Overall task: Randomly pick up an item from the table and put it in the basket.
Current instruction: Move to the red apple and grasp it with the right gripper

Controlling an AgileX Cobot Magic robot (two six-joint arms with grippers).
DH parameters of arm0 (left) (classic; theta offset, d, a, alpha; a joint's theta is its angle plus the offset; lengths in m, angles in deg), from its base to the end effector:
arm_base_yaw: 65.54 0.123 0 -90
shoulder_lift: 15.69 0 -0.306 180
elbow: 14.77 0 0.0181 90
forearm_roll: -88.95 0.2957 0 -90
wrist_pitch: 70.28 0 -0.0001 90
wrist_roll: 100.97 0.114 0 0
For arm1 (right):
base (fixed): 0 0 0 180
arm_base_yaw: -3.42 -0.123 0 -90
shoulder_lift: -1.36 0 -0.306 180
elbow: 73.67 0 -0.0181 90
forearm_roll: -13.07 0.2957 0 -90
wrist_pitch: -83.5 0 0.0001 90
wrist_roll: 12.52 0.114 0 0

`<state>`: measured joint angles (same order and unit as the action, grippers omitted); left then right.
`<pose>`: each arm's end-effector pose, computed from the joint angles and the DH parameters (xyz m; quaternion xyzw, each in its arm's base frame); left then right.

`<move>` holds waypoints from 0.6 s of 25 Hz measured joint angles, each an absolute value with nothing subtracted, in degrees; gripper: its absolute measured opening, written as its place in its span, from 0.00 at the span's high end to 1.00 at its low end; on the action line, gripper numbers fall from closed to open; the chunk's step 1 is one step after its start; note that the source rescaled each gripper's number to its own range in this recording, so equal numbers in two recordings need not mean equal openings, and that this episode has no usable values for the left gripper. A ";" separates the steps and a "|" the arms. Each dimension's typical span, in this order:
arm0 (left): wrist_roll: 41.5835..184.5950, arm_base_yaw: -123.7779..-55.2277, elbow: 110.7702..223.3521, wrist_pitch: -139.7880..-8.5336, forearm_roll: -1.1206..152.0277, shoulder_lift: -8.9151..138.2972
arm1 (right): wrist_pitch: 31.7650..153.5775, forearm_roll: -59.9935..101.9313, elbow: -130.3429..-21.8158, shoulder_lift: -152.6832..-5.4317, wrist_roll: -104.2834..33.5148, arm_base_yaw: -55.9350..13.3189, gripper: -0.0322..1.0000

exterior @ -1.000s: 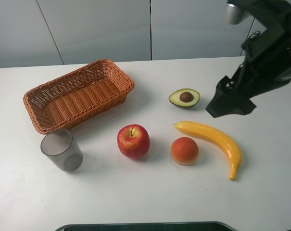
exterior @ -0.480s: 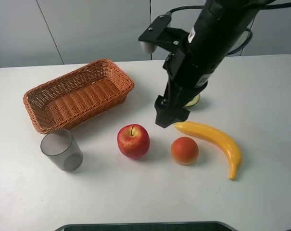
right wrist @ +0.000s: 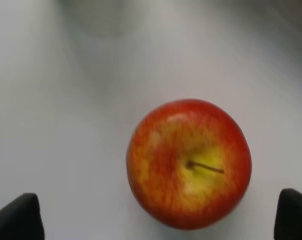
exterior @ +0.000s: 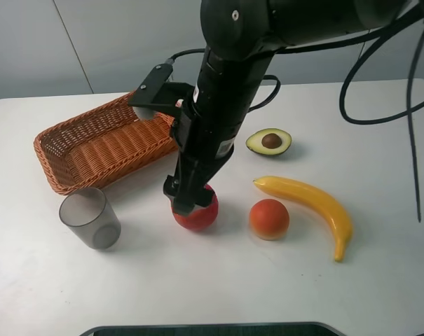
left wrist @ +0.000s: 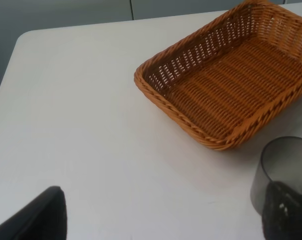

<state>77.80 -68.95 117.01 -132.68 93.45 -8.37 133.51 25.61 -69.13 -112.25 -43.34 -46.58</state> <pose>0.0310 0.0061 0.2910 0.0139 0.8561 0.0183 0.5163 0.2529 0.3309 0.1701 -0.5944 0.7925 0.1063 0.0860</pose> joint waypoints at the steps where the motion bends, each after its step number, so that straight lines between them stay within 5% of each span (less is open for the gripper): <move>1: 77.80 -68.95 117.01 -132.68 93.45 -8.37 | 133.51 25.06 -69.85 -112.78 -42.14 -46.80 0.01; 15: 77.80 -68.95 117.01 -132.68 93.45 -8.37 | 133.82 21.21 -72.24 -118.27 -37.40 -47.16 0.01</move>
